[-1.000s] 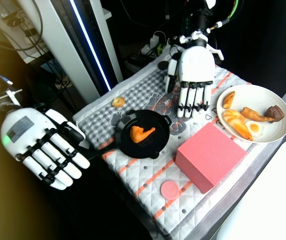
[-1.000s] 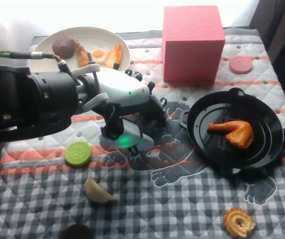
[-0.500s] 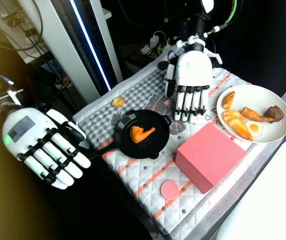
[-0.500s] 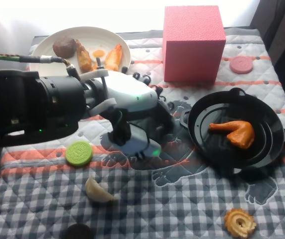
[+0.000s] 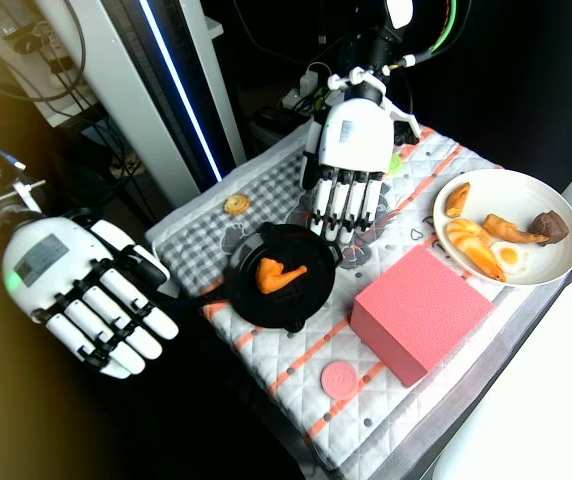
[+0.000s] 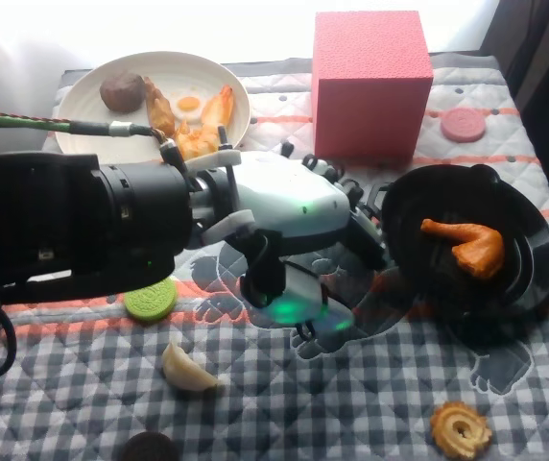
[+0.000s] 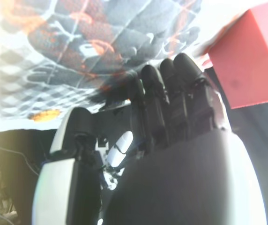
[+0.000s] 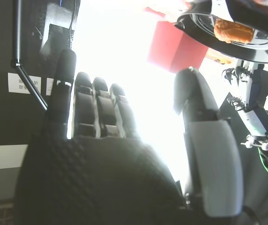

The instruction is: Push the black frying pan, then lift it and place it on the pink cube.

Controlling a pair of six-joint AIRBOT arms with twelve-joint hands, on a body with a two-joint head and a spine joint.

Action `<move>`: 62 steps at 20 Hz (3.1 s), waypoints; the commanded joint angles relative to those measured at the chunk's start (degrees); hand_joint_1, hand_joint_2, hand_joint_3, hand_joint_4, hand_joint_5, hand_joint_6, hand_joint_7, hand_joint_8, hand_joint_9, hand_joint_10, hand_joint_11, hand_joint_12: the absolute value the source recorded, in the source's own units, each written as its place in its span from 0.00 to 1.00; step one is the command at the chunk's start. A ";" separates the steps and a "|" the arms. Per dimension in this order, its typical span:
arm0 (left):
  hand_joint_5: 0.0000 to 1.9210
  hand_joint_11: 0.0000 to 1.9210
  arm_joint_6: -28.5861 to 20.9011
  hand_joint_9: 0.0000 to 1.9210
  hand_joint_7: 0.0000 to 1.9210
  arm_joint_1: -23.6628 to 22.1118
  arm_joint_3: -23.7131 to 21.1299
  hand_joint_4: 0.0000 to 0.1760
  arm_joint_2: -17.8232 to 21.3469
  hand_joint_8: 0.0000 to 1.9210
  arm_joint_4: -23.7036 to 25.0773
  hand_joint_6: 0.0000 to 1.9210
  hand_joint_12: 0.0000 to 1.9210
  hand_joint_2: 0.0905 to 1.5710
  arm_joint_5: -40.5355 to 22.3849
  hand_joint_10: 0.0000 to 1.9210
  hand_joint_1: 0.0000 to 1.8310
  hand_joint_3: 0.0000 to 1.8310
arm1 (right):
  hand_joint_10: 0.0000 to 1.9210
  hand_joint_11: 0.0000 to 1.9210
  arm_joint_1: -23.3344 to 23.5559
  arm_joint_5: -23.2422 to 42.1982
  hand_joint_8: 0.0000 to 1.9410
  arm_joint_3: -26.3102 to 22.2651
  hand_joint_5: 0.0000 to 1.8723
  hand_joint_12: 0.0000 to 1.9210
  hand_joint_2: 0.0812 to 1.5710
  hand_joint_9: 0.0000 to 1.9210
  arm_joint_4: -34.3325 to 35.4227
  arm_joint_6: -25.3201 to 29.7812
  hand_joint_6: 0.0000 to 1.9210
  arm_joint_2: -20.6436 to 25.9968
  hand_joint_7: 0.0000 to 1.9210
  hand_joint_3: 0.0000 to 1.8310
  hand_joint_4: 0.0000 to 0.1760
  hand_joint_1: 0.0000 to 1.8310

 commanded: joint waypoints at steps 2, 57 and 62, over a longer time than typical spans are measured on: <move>0.31 0.00 -0.09 0.15 0.32 -0.33 -0.23 0.00 -0.05 0.01 -0.16 0.01 0.70 0.74 -5.61 0.29 0.36 0.00 | 0.00 0.00 0.39 7.02 0.00 0.16 0.00 0.51 0.80 0.00 0.19 0.21 0.00 0.11 0.00 0.00 0.00 0.32; 0.36 0.10 -5.52 0.26 0.43 1.57 -6.29 0.00 15.07 0.02 -5.71 0.01 0.87 0.78 -10.79 0.49 0.35 0.00 | 1.00 0.80 26.40 -39.88 1.00 23.40 0.61 1.00 0.79 0.77 0.97 -16.56 1.00 -16.26 0.69 0.00 0.24 0.76; 0.36 0.13 -5.52 0.23 0.43 2.53 -5.88 0.00 15.35 0.03 -7.85 0.01 0.92 0.78 -11.14 0.57 0.38 0.00 | 1.00 0.85 26.16 -36.07 1.00 21.84 0.73 1.00 0.79 0.84 1.02 -16.55 1.00 -16.25 0.79 0.00 0.00 0.83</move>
